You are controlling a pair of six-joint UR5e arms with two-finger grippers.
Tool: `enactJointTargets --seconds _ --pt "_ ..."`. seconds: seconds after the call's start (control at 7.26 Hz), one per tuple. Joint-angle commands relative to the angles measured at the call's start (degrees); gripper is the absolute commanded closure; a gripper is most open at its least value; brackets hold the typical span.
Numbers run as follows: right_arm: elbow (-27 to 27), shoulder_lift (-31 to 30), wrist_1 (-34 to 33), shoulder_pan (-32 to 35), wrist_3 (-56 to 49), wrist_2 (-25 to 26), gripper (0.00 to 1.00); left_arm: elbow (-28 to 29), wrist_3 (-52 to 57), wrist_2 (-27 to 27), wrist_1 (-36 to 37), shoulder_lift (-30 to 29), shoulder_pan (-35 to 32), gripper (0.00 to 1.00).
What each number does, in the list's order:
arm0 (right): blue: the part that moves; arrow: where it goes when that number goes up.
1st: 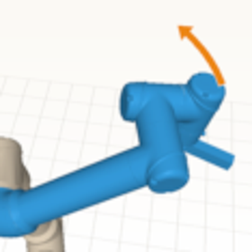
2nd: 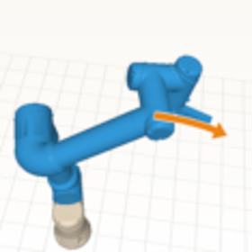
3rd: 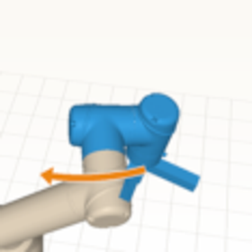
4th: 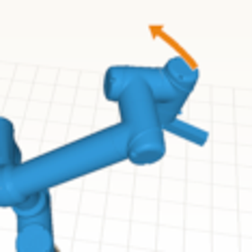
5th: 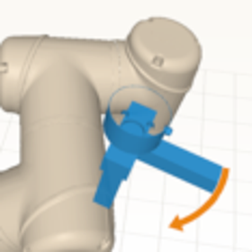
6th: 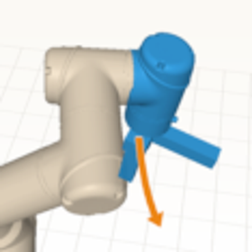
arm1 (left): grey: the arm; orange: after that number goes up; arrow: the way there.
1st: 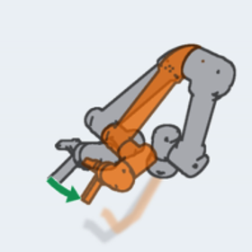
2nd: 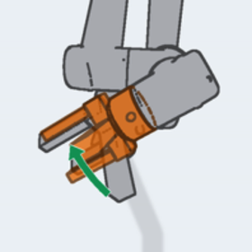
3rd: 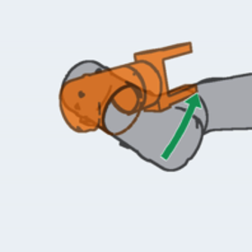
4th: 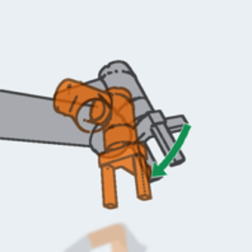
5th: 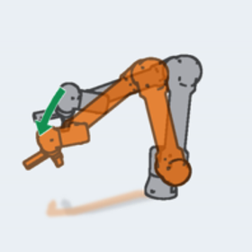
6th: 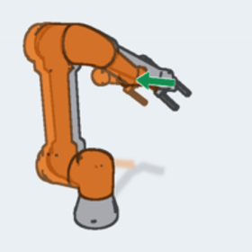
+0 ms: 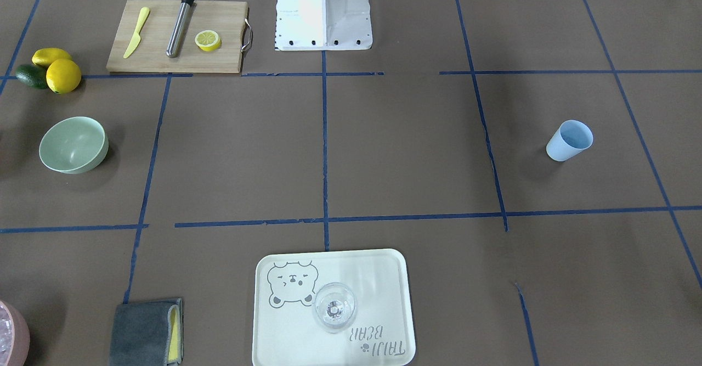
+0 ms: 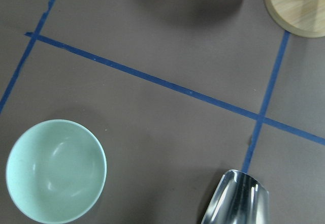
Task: Pour ice into bowl
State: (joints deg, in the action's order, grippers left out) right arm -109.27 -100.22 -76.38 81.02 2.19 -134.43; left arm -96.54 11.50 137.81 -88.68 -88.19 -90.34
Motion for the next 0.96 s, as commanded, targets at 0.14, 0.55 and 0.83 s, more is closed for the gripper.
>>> enactJointTargets --seconds 0.14,0.55,0.83 --pt "-0.2 -0.7 12.6 -13.5 34.9 6.0 0.00 0.0 -0.1 0.0 0.0 0.0 0.1 0.00" --pt "0.1 -1.8 15.9 -24.3 42.1 14.4 0.00 0.0 -0.1 0.0 0.0 0.0 0.1 0.00" --pt "2.0 -2.2 17.0 -28.2 42.0 18.6 0.10 0.0 -0.1 0.1 0.0 0.0 0.1 0.00"
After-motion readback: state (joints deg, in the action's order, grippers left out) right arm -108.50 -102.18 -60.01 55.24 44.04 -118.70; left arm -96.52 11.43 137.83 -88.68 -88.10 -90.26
